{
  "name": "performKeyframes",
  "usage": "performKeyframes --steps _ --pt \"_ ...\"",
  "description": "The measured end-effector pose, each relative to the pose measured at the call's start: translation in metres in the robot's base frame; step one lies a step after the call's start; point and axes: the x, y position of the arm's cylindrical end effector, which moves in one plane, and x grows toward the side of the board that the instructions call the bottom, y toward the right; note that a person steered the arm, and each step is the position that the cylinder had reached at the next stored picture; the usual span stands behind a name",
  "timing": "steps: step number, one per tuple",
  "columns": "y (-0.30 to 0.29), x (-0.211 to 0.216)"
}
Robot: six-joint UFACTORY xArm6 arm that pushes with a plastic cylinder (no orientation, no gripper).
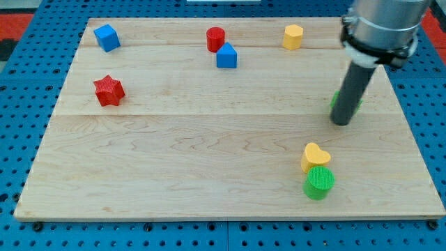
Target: Move the green star diagonally to the bottom right side of the yellow hexagon
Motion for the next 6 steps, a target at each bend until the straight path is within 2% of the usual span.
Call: performKeyframes --steps 1,2,4,5,6 --pt "0.006 -0.022" --pt "0.006 0.001" --pt "0.021 0.016" --pt "0.067 -0.010" --pt "0.059 -0.026"
